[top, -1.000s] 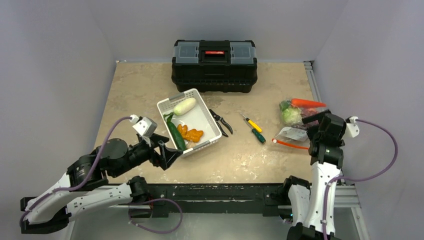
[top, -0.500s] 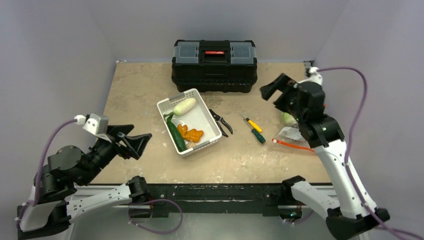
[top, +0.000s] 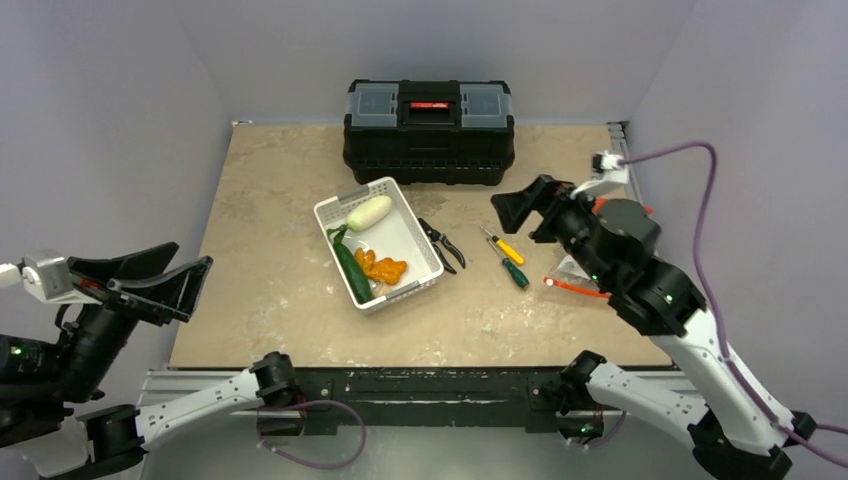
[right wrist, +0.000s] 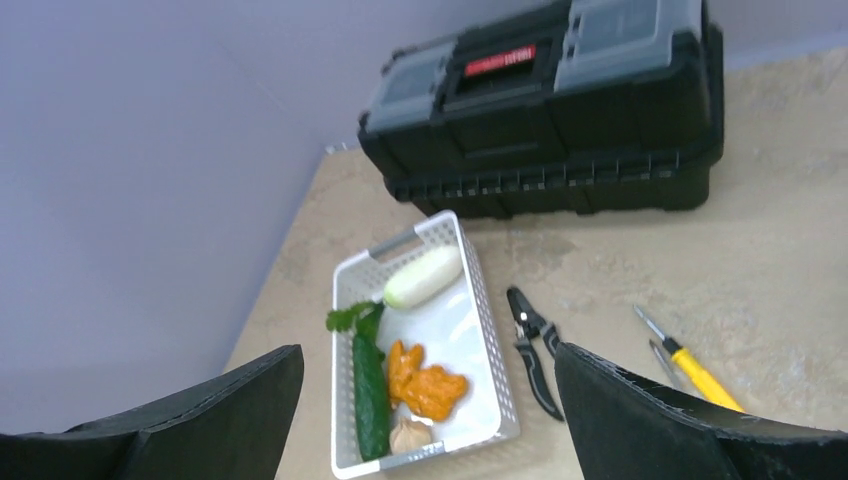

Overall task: Place the food in the zip-top bag and seal the zipper
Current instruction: Reset both arms

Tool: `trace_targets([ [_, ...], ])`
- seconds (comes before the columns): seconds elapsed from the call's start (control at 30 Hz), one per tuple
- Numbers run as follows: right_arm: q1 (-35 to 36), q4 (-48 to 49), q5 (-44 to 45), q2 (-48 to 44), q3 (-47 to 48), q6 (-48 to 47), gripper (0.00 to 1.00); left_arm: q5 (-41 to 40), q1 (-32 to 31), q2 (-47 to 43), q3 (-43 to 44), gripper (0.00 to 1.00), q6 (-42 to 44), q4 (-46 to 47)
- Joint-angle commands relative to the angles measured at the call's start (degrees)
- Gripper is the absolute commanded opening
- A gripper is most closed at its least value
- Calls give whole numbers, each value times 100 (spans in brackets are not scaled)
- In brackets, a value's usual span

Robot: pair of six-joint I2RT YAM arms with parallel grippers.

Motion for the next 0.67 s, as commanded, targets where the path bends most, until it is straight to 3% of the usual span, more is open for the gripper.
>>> trace_targets([
  [0.0, 20, 396, 559, -790, -40, -484, 99, -1, 15, 2, 249, 84, 285, 118],
  [0.17, 18, 298, 909, -1354, -50, -688, 99, 27, 15, 21, 367, 84, 279, 111],
  [0.47, 20, 1301, 1270, -2677, -869, -789, 99, -89, 15, 11, 301, 84, 158, 144],
  [0.63, 20, 1125, 1441, -2604, -842, -775, 99, -83, 15, 65, 182, 84, 64, 156],
])
